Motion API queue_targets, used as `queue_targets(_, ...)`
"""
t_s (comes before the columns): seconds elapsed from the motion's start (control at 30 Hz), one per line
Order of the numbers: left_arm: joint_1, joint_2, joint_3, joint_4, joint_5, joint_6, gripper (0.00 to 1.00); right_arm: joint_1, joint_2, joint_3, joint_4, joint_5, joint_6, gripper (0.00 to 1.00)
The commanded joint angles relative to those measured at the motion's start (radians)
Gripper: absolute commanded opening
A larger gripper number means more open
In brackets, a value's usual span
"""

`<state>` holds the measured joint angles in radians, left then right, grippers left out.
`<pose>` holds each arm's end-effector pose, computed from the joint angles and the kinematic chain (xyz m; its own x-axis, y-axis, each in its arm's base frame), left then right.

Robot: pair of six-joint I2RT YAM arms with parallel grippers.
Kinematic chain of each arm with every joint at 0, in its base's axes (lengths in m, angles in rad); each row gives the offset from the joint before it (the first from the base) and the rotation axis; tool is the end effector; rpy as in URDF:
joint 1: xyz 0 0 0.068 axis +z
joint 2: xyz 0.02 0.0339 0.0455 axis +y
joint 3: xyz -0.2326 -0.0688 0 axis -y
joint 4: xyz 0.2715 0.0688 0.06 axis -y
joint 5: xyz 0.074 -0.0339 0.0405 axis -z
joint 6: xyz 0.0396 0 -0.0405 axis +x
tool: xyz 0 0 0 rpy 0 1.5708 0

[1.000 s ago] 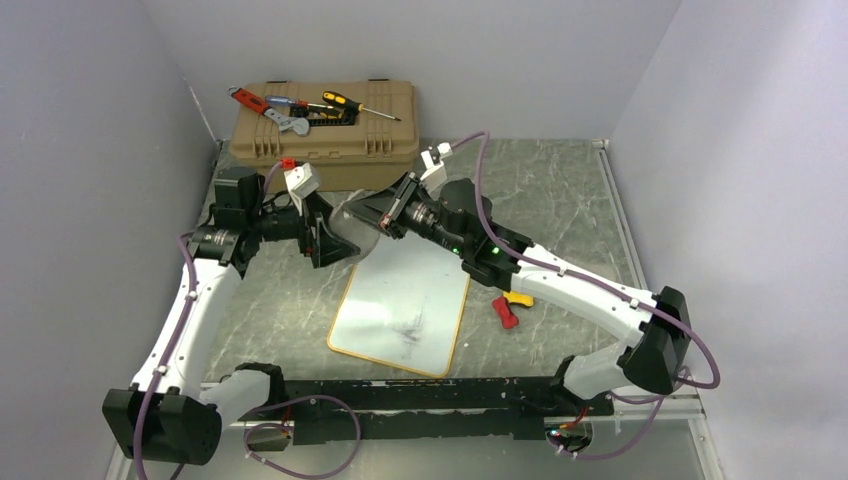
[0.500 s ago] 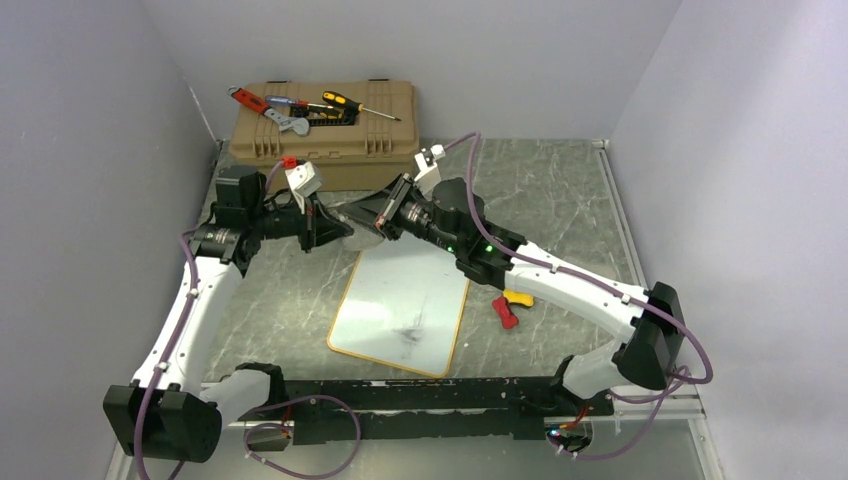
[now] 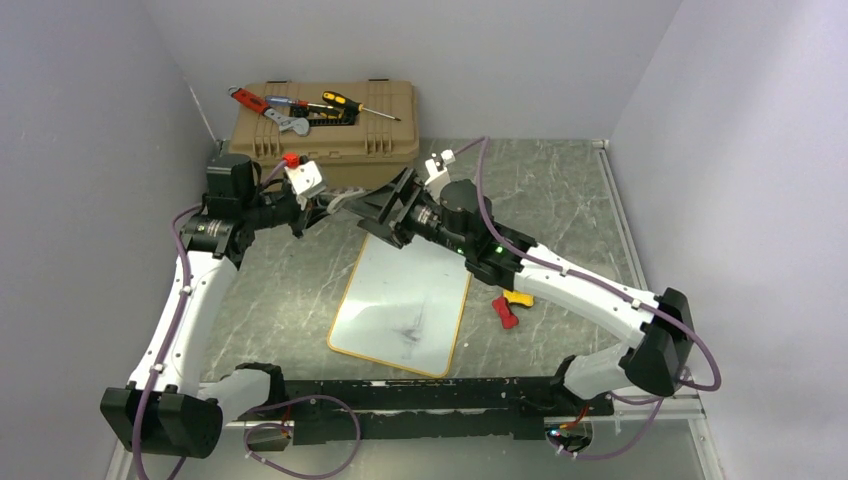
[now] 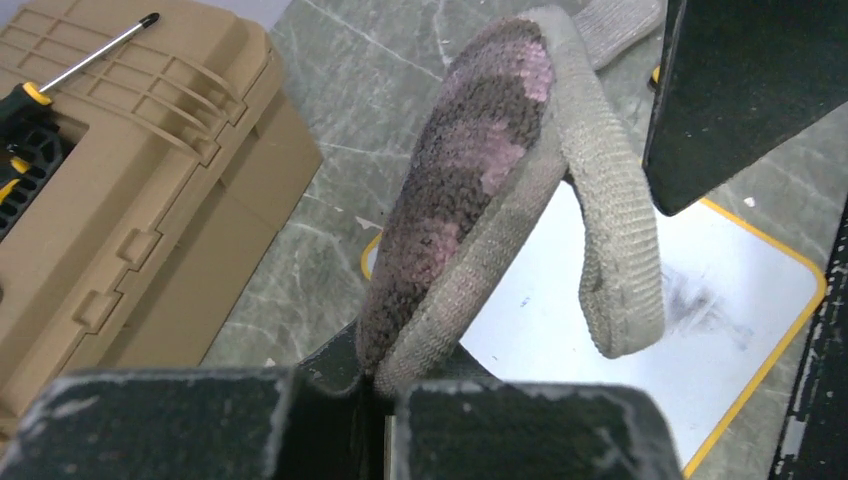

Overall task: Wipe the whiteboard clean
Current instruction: Adjust the whiteboard eraser.

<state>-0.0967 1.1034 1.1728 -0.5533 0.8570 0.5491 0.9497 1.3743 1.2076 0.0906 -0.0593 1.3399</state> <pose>0.2662 -0.0559 0.3533 -0.0144 0.3447 -0.9386 0.8637 0.4773 0.1620 0.2108 0.2986 0.3471 -0.8339 0.5046 -0.2238 -0.1506 0.1821 0.9717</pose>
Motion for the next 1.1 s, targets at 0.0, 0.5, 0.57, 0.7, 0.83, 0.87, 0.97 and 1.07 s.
queue_targets(0.0, 0.000, -0.022, -0.002, -0.018, -0.023, 0.099, 0.00, 0.006, 0.051, 0.122, 0.020, -0.004, -0.013, 0.74)
queue_targets(0.5, -0.015, -0.034, -0.028, -0.070, -0.012, 0.182, 0.00, 0.001, 0.207, 0.188, 0.063, 0.112, 0.147, 0.51)
queue_targets(0.57, -0.018, -0.036, -0.035, -0.083, -0.018, 0.203, 0.00, 0.001, 0.222, 0.195, 0.075, 0.104, 0.148, 0.49)
queue_targets(0.7, -0.024, -0.039, -0.056, -0.097, -0.035, 0.241, 0.00, 0.001, 0.223, 0.180, 0.071, 0.094, 0.150, 0.54)
queue_targets(0.83, -0.029, -0.040, -0.058, -0.101, -0.030, 0.251, 0.00, 0.000, 0.218, 0.141, 0.079, 0.085, 0.177, 0.54)
queue_targets(0.87, -0.030, -0.041, -0.059, -0.102, -0.030, 0.254, 0.00, 0.000, 0.217, 0.135, 0.084, 0.085, 0.176, 0.53)
queue_targets(0.97, -0.031, -0.038, -0.055, -0.112, -0.033, 0.254, 0.00, -0.001, 0.214, 0.136, 0.065, 0.082, 0.160, 0.21)
queue_targets(1.07, -0.031, -0.035, -0.050, -0.105, -0.036, 0.221, 0.03, -0.013, 0.184, 0.104, 0.020, 0.088, 0.149, 0.00)
